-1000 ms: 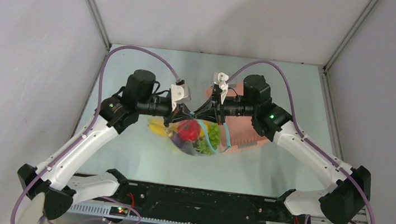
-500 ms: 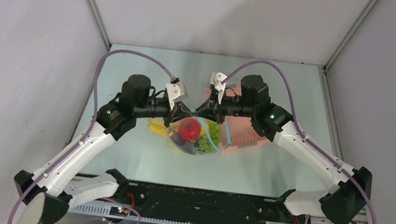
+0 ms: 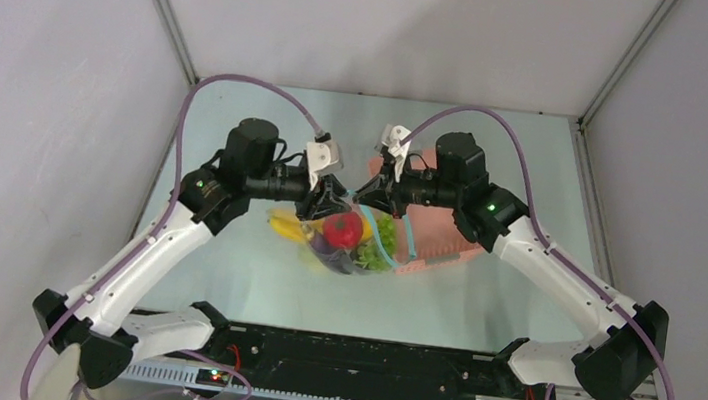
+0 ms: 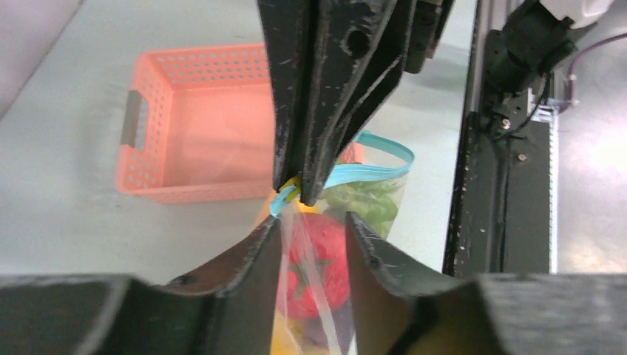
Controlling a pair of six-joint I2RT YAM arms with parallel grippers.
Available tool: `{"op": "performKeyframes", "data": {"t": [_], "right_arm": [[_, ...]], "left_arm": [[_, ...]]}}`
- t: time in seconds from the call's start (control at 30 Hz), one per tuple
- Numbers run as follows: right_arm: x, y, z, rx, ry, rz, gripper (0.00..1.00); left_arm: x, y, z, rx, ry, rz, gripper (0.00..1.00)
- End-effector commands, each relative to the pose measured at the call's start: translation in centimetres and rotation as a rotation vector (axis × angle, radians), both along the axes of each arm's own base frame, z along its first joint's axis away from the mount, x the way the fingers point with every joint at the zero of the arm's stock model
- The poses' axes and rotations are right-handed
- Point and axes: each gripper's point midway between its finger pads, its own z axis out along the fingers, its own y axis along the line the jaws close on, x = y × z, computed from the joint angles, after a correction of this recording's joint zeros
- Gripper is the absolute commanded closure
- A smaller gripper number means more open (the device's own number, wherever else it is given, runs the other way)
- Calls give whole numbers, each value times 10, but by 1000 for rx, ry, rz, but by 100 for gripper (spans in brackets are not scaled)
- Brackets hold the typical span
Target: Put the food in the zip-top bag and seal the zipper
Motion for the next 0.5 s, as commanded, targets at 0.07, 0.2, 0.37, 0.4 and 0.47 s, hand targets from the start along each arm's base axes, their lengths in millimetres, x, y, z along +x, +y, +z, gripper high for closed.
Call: {"op": "performKeyframes", "data": {"t": [0.07, 0.2, 0.37, 0.4, 0.47], "right_arm": [[-6, -1, 35, 94, -41, 10, 100], [-6, 1, 42, 120, -47, 12, 100], [-14, 5, 49, 154, -40, 68, 100], [-16, 6, 50, 160, -37, 84, 100], [-19, 6, 51, 162, -31, 97, 100]], "left_arm": [[-12, -8, 4, 33, 18, -145, 43], [-23, -8, -2, 39, -8, -223, 32], [-13, -8, -12, 57, -16, -188, 28], [-11, -9, -14, 60, -7, -180, 28], [-5, -10, -18, 69, 6, -162, 28]]}}
